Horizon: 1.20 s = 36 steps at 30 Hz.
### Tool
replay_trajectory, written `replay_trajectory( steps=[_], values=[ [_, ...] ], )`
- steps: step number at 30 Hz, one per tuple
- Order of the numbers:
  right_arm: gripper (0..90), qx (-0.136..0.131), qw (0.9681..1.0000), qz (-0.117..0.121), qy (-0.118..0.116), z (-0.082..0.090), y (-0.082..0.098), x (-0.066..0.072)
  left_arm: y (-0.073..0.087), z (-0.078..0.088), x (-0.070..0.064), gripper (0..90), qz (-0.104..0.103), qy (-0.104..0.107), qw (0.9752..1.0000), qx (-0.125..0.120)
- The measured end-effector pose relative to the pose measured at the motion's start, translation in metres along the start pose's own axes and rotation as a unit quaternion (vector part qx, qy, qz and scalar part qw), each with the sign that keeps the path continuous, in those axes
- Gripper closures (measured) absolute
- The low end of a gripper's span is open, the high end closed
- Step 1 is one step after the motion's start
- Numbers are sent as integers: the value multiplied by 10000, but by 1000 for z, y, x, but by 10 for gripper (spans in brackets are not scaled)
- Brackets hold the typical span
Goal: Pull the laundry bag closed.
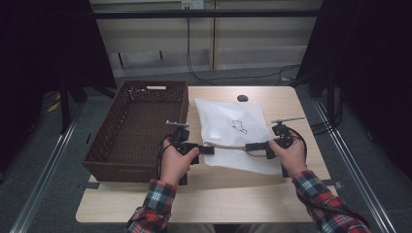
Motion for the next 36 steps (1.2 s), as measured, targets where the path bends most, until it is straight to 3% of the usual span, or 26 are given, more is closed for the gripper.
replay_trajectory(
  steps=[1, 14, 24, 36],
  values=[
    [878, -26, 10000, -12, -29, 0, 0, 0, 0, 1, 1, 861, -73, 2, 10000, 20],
    [879, -74, 10000, -64, 2, 7, 1, -6, 0, 0, 0, 861, -12, -3, 10000, 44],
    [878, -112, 9998, -140, -36, 12, 3, -11, -1, 1, 1, 861, -109, -26, 9999, 83],
    [879, -148, 9997, -183, -27, 13, 2, -16, -1, 0, 1, 861, -41, -57, 9999, 82]
  ],
)
Point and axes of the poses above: each handheld gripper's, and its own axes: z roughly backward along the jaws, y roughly out of its underside, x roughly to its left, the point moved 9 cm from there along -z, roughly forward along the jaws, and after that the axes turned 11 degrees about -z, right-handed, at the moved point
